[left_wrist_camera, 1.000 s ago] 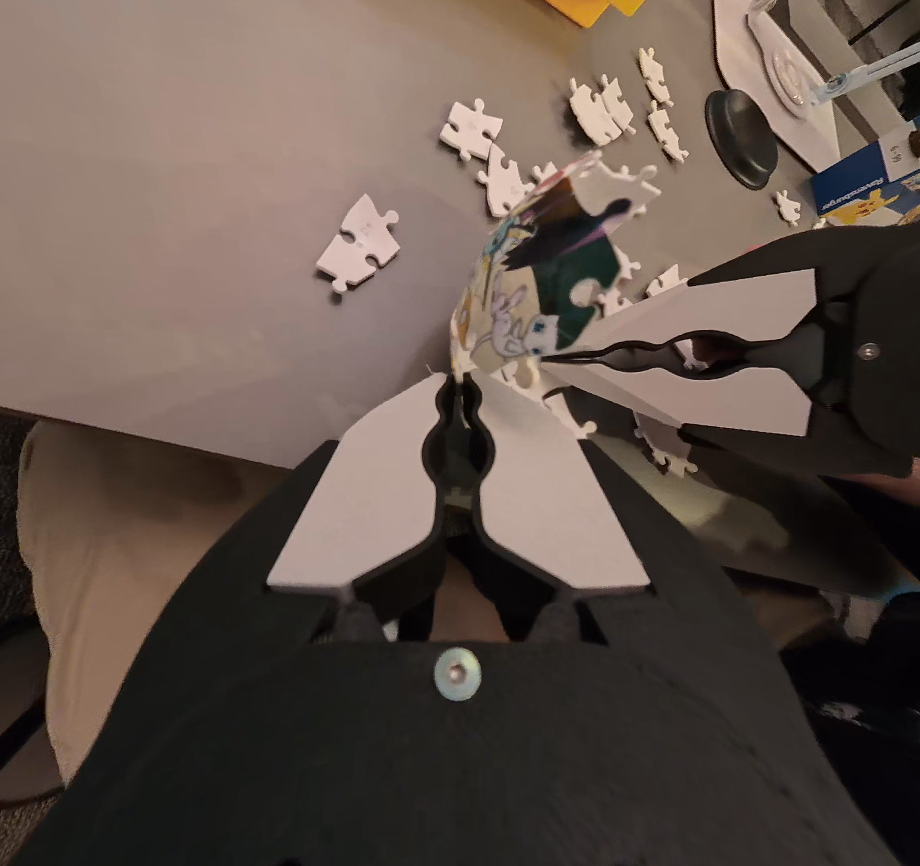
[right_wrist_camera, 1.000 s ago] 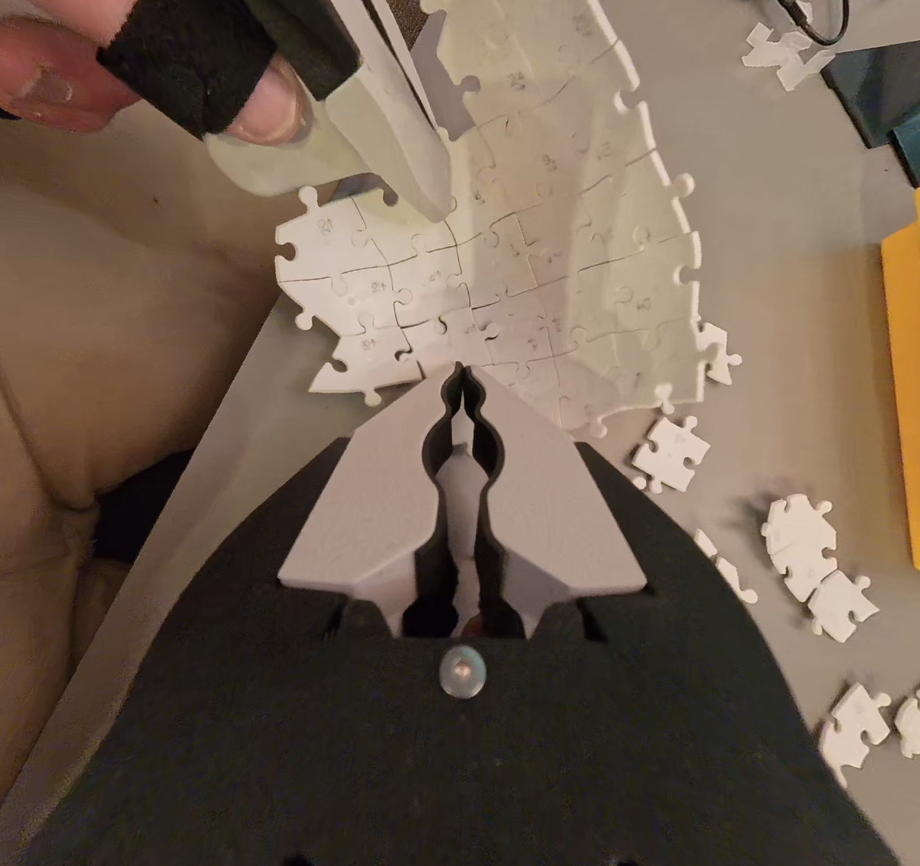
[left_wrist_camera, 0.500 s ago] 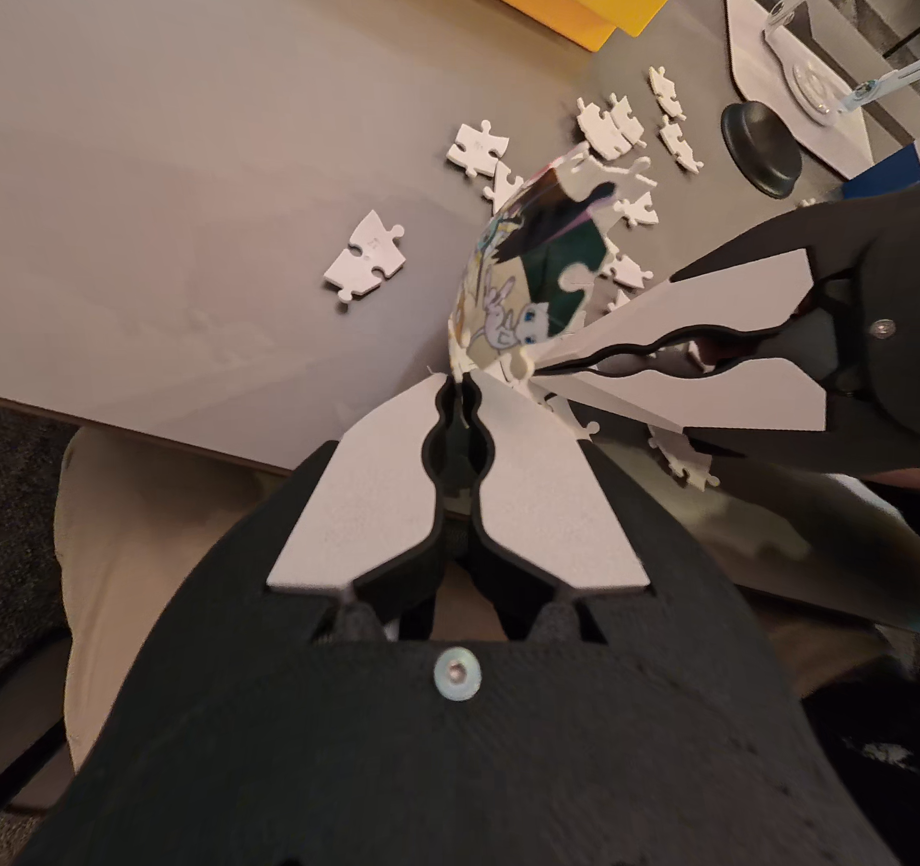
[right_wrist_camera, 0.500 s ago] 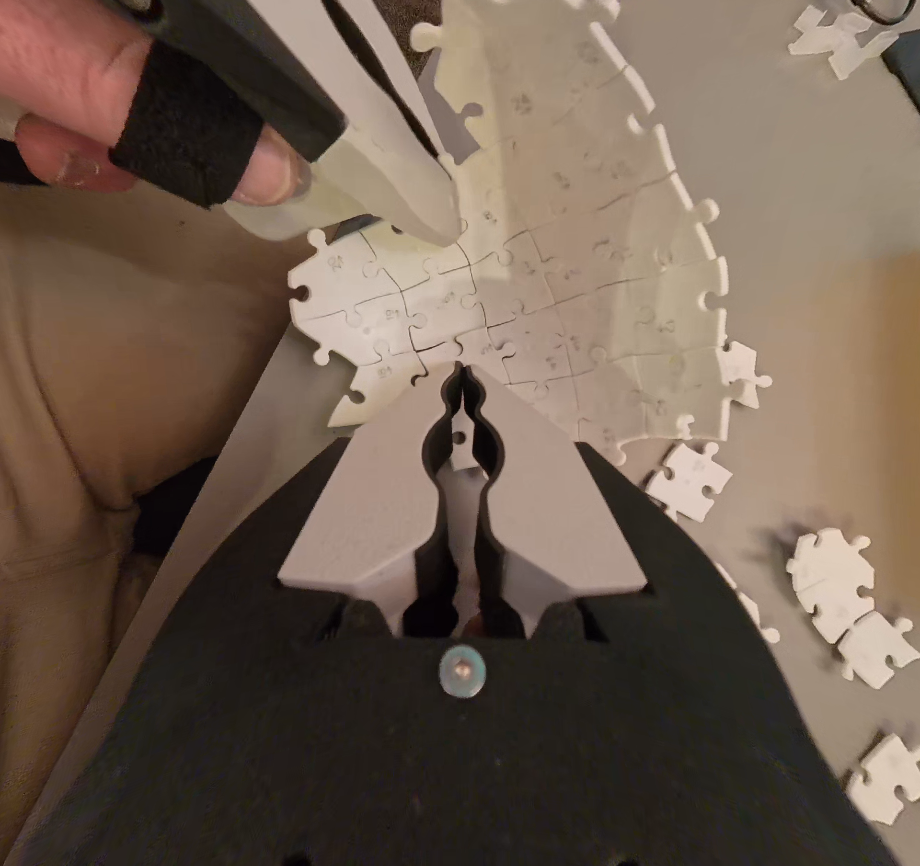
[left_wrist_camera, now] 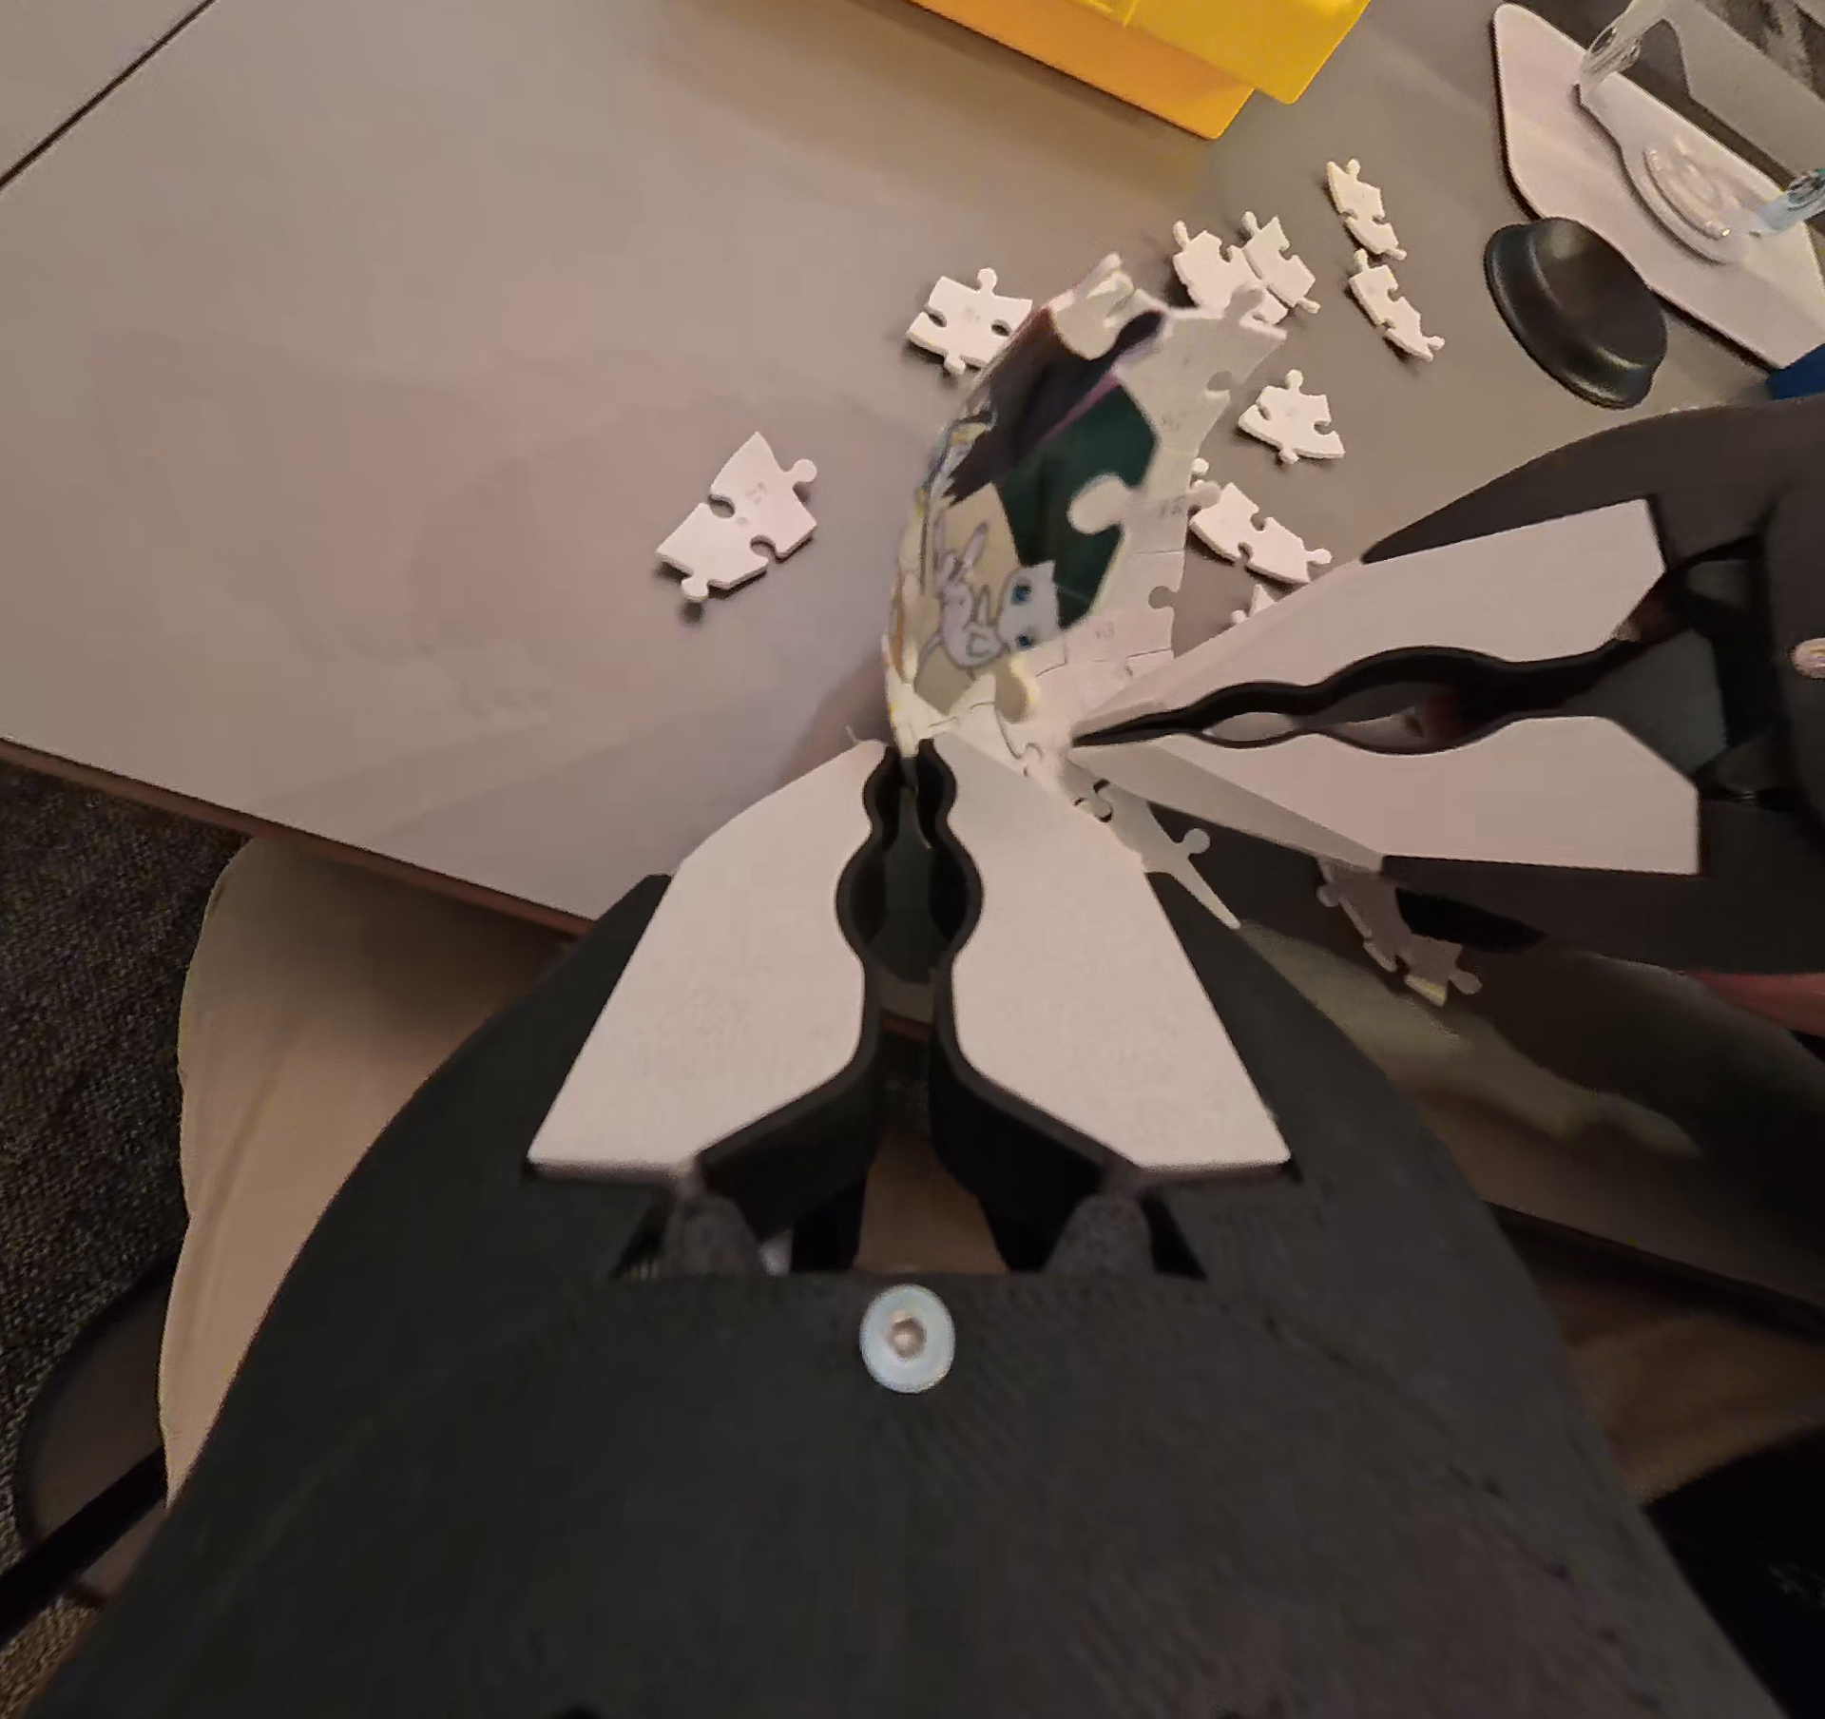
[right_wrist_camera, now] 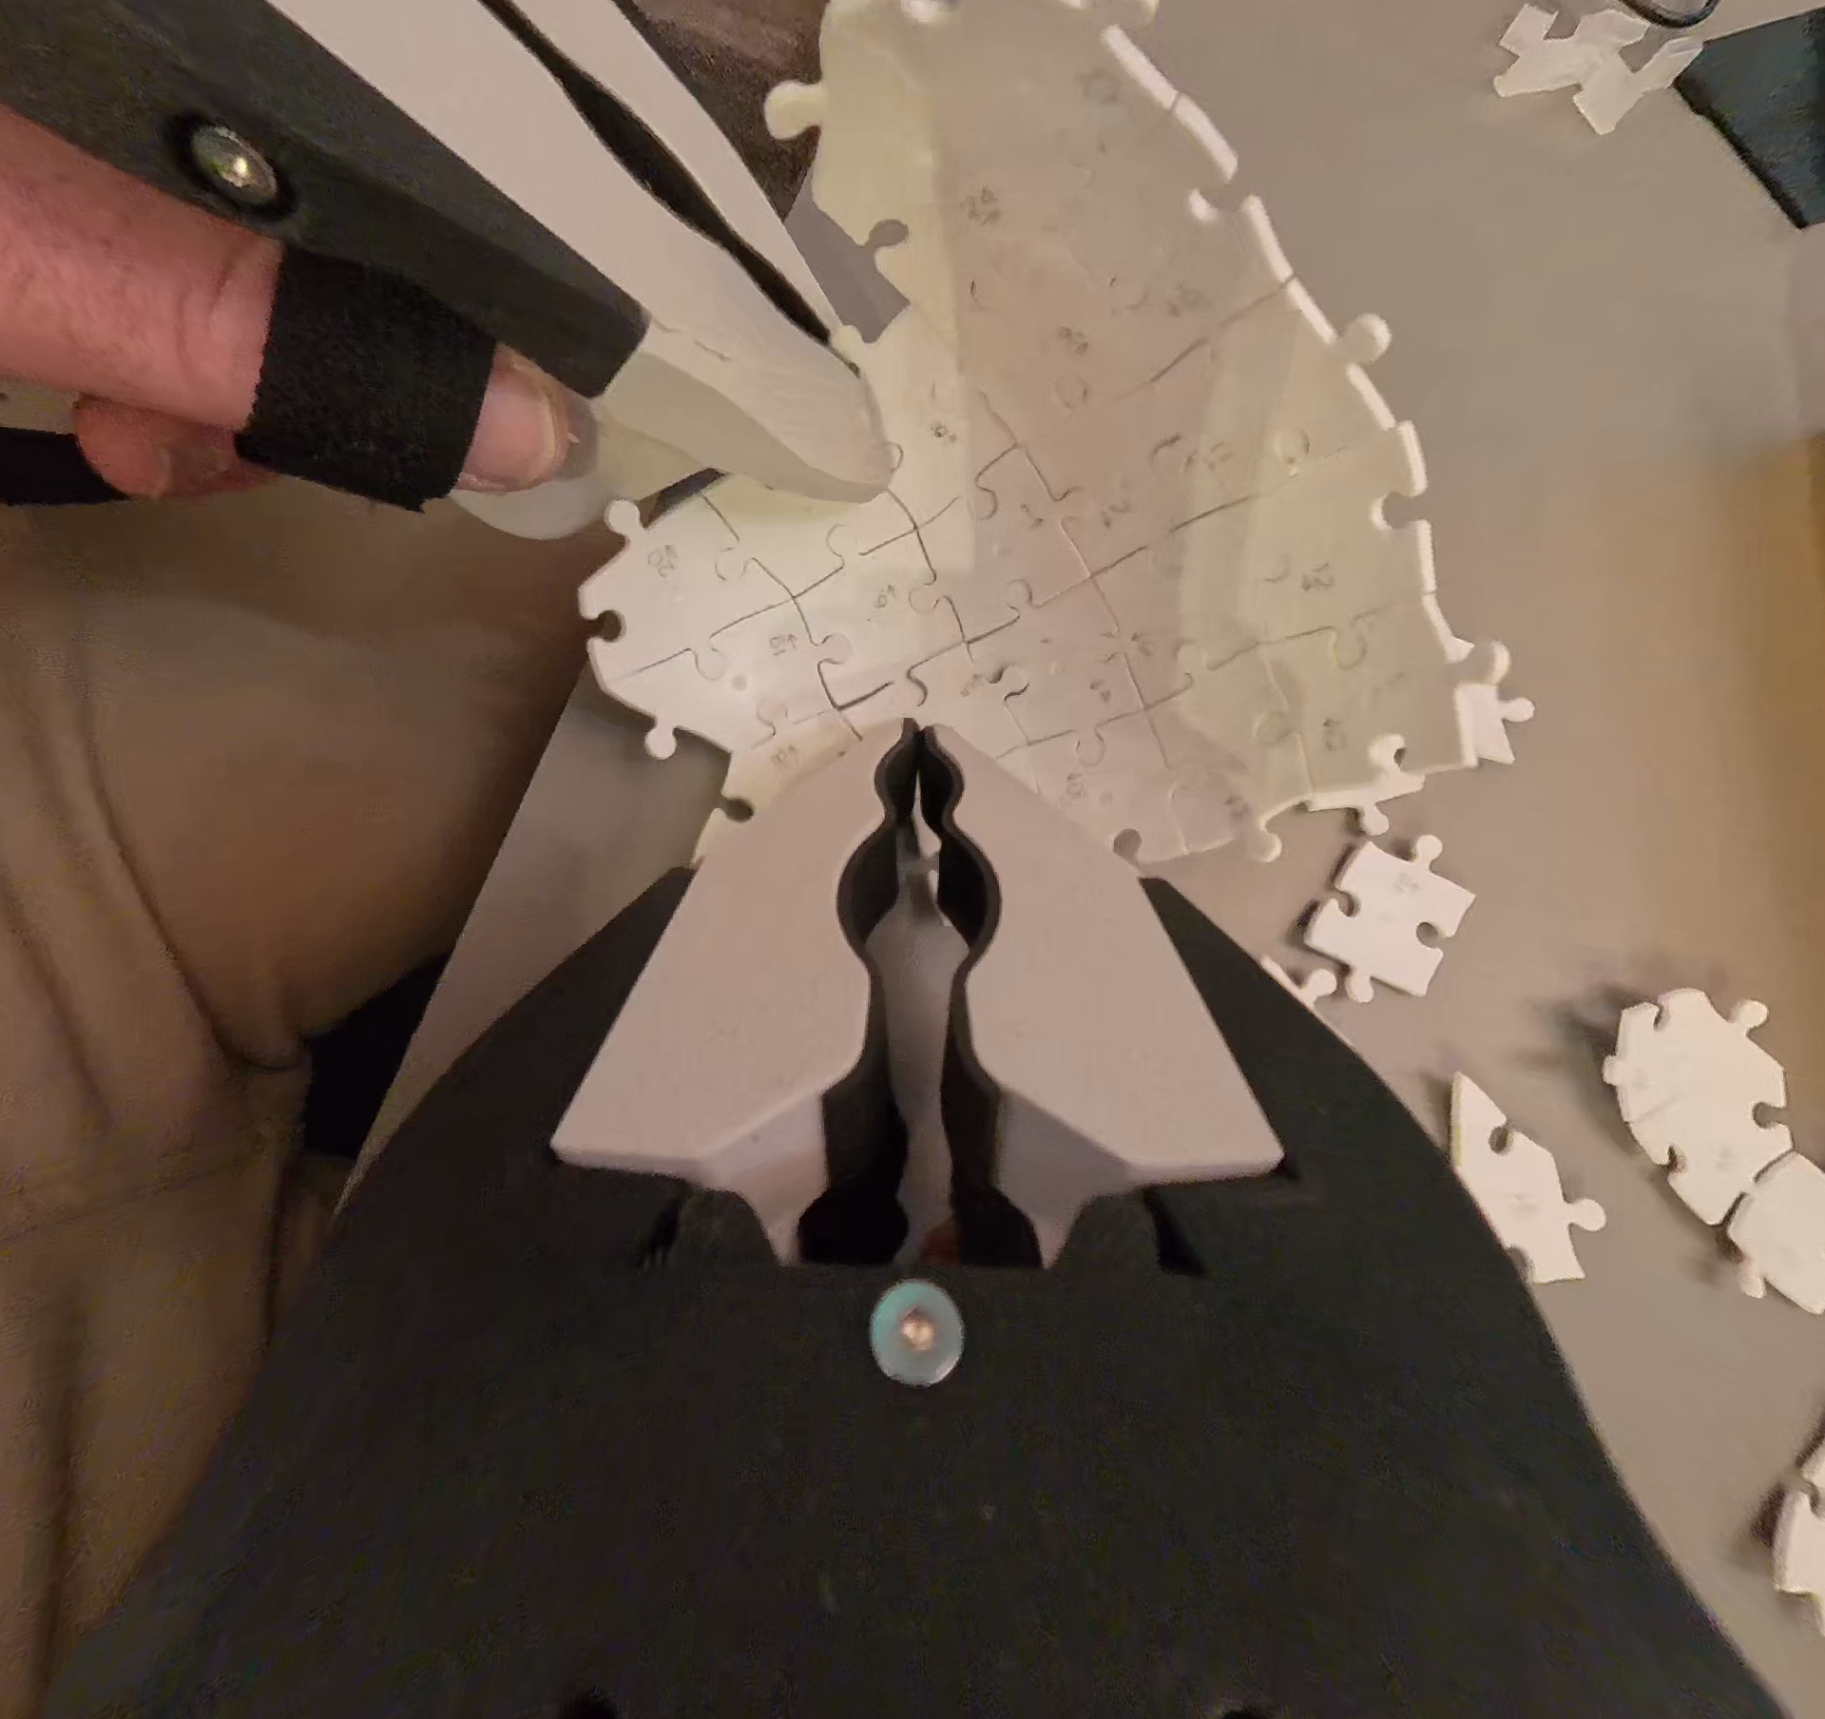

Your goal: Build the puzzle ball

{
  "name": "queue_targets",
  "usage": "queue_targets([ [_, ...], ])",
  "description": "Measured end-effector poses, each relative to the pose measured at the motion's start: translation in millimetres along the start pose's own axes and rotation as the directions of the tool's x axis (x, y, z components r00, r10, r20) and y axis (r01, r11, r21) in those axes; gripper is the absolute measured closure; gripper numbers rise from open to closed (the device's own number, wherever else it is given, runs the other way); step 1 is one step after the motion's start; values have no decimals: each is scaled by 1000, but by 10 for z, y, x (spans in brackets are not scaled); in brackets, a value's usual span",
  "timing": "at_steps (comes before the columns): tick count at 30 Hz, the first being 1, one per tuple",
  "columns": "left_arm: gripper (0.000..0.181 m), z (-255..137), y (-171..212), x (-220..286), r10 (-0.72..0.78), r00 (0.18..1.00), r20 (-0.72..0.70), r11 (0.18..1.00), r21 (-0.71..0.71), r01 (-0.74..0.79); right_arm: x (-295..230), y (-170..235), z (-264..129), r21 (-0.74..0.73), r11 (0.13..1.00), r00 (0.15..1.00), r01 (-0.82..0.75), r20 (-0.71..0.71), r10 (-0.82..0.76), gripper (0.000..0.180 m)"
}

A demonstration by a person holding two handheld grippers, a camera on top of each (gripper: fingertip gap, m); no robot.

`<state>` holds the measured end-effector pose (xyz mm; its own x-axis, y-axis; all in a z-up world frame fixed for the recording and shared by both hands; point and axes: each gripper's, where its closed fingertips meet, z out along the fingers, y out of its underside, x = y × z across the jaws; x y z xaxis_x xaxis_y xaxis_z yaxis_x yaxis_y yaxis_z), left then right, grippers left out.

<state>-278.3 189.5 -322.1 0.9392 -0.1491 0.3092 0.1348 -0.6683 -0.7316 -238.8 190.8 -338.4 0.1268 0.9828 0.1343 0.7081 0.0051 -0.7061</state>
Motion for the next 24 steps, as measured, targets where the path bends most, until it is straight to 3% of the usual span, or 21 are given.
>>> queue_targets([
  [12,178,-12,-24,41,37,999,18,999,20,-37,-5,88,-51,-18,997,996,80,-42,-81,180],
  [19,177,-14,-41,46,53,998,30,998,34,-54,-8,74,-52,-34,967,944,251,-211,-252,180],
  [24,177,-3,-18,39,65,998,24,997,30,-65,-23,77,-106,17,976,961,216,-181,-209,180],
])
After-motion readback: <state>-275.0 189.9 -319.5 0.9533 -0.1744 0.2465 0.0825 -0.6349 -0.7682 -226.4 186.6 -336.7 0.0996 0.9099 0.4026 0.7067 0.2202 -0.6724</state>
